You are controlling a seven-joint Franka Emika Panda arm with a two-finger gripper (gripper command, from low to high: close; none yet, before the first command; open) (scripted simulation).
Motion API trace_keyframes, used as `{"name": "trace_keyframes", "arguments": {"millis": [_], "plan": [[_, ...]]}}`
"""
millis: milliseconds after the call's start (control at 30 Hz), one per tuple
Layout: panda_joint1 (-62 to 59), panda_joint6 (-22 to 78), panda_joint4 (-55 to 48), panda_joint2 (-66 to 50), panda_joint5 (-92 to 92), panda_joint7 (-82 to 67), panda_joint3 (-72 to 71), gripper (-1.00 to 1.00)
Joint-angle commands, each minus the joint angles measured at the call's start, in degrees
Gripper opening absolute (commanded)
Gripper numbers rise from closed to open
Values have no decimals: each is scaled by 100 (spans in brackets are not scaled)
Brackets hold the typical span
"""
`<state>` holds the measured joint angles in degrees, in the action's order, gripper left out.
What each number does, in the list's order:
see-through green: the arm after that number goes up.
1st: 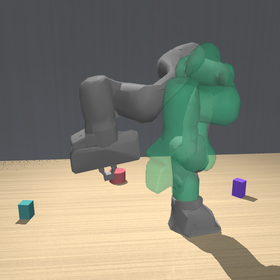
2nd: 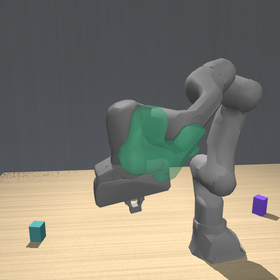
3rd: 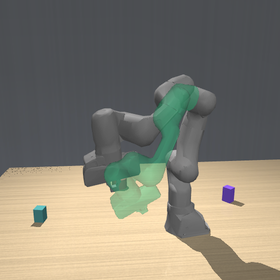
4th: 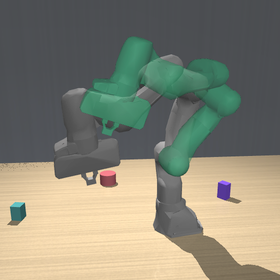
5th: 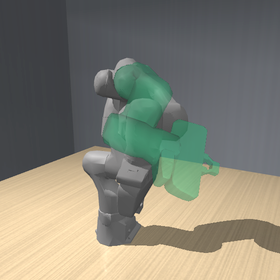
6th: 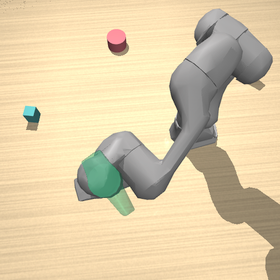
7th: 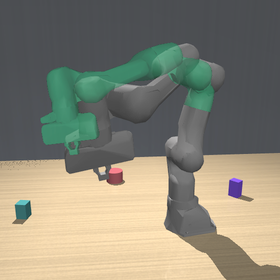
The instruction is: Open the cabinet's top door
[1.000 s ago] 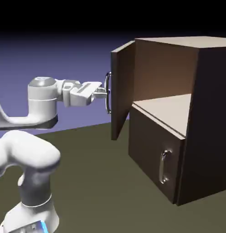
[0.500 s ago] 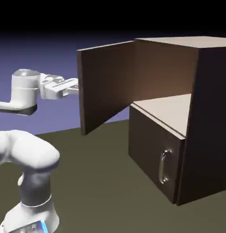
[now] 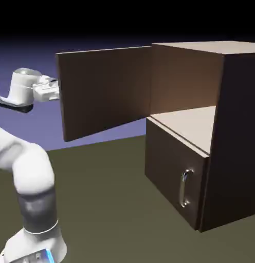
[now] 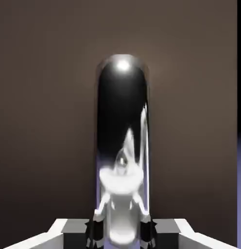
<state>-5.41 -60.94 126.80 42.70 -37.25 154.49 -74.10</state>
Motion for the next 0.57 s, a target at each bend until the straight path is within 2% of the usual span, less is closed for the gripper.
{"name": "trace_keyframes", "arguments": {"millis": [0,533], "plan": [[-209,106,-161,-9,57,-4,-166,-100],[-3320,1564,-2860,844,801,-681,-2085,-100]]}}
